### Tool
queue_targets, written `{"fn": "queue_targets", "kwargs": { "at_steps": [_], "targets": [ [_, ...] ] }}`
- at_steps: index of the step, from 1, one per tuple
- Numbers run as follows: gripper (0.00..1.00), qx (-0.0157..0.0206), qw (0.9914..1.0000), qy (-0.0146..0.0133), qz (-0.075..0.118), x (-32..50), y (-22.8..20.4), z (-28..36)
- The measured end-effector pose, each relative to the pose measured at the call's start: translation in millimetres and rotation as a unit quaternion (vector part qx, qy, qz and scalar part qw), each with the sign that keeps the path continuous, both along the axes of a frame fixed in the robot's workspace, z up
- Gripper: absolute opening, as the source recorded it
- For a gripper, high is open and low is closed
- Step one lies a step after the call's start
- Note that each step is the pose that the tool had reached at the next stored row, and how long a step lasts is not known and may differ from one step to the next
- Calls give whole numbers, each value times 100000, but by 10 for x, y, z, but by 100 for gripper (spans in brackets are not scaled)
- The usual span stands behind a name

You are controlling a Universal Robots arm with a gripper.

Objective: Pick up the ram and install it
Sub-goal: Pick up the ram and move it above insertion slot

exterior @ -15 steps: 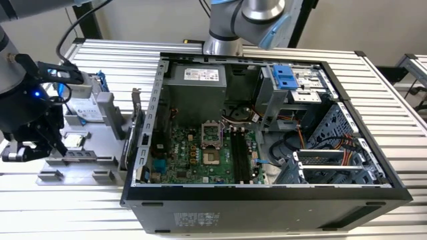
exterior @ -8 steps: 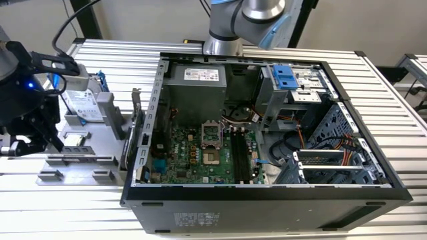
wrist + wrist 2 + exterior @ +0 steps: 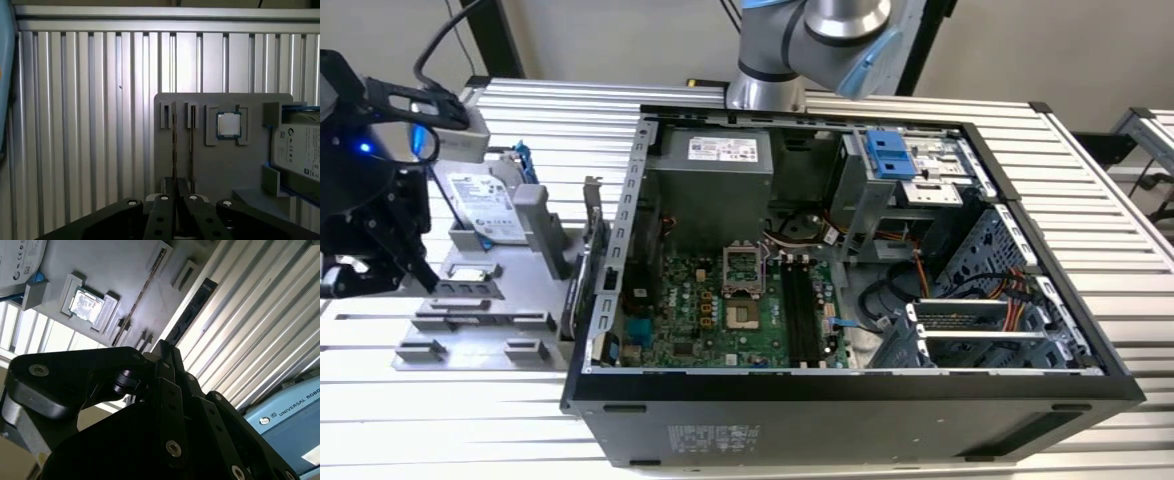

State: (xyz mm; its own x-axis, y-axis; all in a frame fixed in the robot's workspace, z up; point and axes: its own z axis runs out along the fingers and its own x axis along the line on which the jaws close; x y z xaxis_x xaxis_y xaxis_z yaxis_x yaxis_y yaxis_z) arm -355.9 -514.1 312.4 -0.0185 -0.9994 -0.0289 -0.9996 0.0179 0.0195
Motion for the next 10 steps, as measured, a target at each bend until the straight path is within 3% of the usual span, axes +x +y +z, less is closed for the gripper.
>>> {"fn": "queue_targets", "kwargs": {
  "at_steps": [4, 10],
  "targets": [
    [0, -3, 100000, 3, 1, 0, 0, 77],
    [0, -1, 100000, 1, 0, -3, 0, 127]
  ]
}}
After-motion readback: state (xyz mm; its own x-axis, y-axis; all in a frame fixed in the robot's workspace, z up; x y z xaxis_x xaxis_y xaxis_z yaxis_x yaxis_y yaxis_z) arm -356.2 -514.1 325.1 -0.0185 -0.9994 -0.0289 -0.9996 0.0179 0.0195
